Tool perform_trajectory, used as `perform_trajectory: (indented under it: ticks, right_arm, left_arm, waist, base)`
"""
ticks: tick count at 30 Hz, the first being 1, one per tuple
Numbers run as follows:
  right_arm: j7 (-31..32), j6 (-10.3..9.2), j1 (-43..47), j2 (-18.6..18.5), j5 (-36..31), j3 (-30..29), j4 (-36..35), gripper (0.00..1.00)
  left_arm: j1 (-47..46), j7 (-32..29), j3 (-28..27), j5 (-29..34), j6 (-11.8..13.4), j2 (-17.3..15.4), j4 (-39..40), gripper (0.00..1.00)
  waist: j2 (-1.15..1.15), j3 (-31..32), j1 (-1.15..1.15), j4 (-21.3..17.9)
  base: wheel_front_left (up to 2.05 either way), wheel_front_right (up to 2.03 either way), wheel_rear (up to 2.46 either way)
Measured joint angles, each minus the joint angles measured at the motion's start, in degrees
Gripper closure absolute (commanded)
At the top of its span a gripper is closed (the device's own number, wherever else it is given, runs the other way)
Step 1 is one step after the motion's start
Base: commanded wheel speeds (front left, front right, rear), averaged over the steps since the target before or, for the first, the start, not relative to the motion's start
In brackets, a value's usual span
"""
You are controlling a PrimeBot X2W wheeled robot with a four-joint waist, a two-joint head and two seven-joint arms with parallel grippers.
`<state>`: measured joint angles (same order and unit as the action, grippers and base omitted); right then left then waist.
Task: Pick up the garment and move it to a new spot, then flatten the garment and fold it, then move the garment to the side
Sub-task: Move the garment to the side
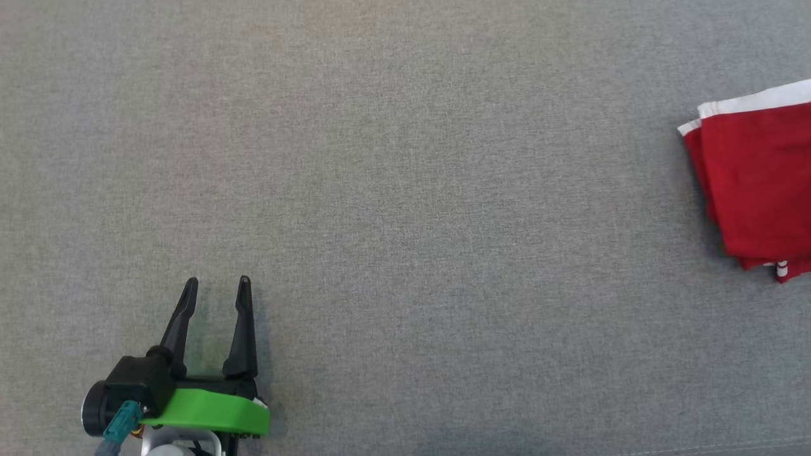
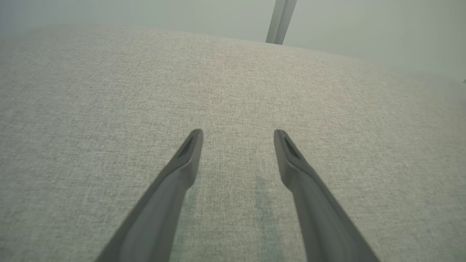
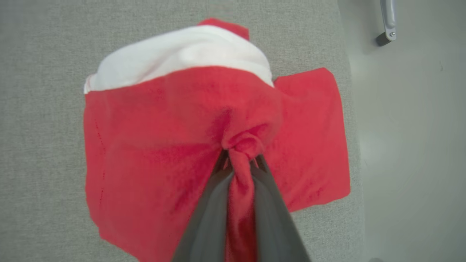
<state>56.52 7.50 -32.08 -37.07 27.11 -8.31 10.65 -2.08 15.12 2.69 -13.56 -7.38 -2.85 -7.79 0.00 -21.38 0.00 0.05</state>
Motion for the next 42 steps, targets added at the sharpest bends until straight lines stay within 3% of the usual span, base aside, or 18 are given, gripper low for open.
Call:
perform_trajectory:
  ticks: [8,9,10,11,17,22,30,37,42]
  right_arm:
    - [-8.25,0.00,0.03,-2.02,-5.36,-1.37,6.67,1.00]
    - [-9.65,0.01,0.03,-2.21,-6.80,-1.19,7.79,0.84]
    - [-13.24,0.01,0.03,-2.30,-8.43,-0.92,9.89,0.18]
    - [-15.00,0.01,-0.06,-2.22,-9.69,-1.20,11.25,0.00]
    - [-23.34,0.01,-1.66,-1.66,-13.99,-0.03,17.02,0.00]
    - [-29.86,0.01,-2.83,-0.01,-12.03,0.09,18.38,0.00]
    - [-40.72,0.01,3.70,1.24,-7.37,-0.80,6.72,0.00]
    - [-51.54,0.01,16.62,10.23,-8.82,-2.04,-5.86,0.00]
    - [-60.13,0.01,25.34,18.62,-11.80,-0.79,-7.87,0.00]
  left_arm:
    - [-1.40,0.00,0.71,0.03,-0.01,-0.19,0.27,0.00]
    - [-1.57,0.00,0.99,0.10,-0.01,-0.26,0.26,0.00]
    - [-1.87,0.00,1.35,0.13,-0.01,-0.37,0.27,0.00]
    - [-2.01,0.00,1.46,0.15,-0.01,-0.41,0.31,0.00]
    - [-2.02,0.00,1.04,0.20,-0.01,-0.71,0.49,0.00]
    - [-1.33,0.00,0.27,0.27,-0.01,-0.77,0.51,0.00]
    - [1.59,0.00,-1.00,-1.41,-0.01,-0.53,-1.91,0.00]
    - [4.11,0.00,-2.90,-1.46,-0.01,-0.27,-4.95,0.00]
    - [4.82,0.01,-3.22,-0.19,0.04,-0.18,-5.44,0.00]
  waist:
    - [0.00,-3.02,0.00,1.10]
    - [0.00,-3.39,0.00,1.23]
    - [0.00,-4.00,0.00,1.38]
    - [0.00,-4.23,0.00,1.44]
    - [0.00,-4.25,0.00,0.92]
    - [0.00,-2.63,0.00,0.21]
    - [0.00,2.74,0.00,-0.41]
    - [0.00,8.87,0.00,-0.68]
    - [0.00,12.85,0.00,-0.89]
  base:
    - [0.00,0.00,0.00]
    - [0.00,0.00,0.00]
    - [0.00,0.00,0.00]
    - [0.00,0.00,0.00]
    - [0.00,0.00,0.00]
    - [0.00,0.00,0.00]
    - [0.00,0.00,0.00]
    - [0.00,0.00,0.00]
    - [0.00,0.00,0.00]
